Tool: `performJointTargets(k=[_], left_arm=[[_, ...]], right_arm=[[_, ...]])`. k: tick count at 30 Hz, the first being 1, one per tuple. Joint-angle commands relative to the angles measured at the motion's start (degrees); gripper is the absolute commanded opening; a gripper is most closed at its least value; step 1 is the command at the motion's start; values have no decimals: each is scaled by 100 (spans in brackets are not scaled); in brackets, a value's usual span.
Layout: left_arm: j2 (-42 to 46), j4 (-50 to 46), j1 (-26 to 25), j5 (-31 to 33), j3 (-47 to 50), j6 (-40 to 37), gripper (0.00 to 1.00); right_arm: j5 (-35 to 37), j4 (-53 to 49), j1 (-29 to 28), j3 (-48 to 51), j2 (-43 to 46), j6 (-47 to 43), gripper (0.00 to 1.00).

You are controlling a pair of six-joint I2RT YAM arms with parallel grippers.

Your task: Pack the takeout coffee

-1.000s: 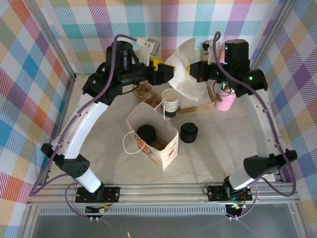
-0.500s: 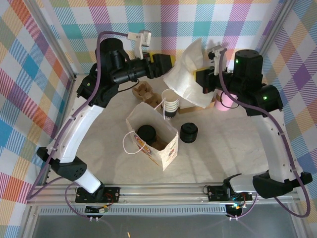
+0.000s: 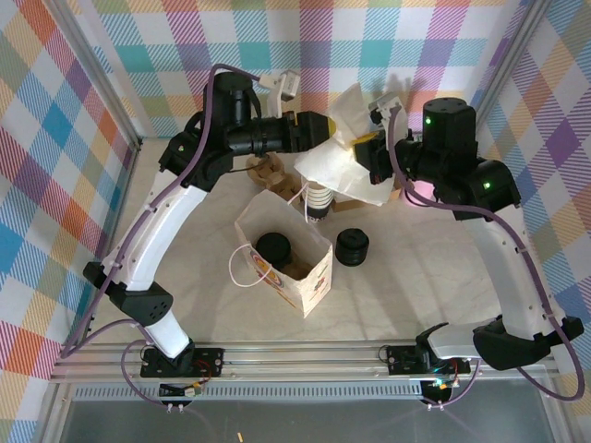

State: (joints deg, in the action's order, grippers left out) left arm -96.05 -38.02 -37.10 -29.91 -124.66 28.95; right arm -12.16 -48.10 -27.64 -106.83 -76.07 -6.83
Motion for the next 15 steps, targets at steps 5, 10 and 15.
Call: performJointTargets(k=[5,10,15], left_arm=[[57,-599,-42,-78,-184,-100,21],[195,-537,-8,-146,-5,-101,6],[301,-380,121,-473,216,-87,8]], right_arm=[[45,112,-128,180,62,-418,0],[74,318,-130,470,179,-582,1],[118,586,-119,985,483,-816,1]])
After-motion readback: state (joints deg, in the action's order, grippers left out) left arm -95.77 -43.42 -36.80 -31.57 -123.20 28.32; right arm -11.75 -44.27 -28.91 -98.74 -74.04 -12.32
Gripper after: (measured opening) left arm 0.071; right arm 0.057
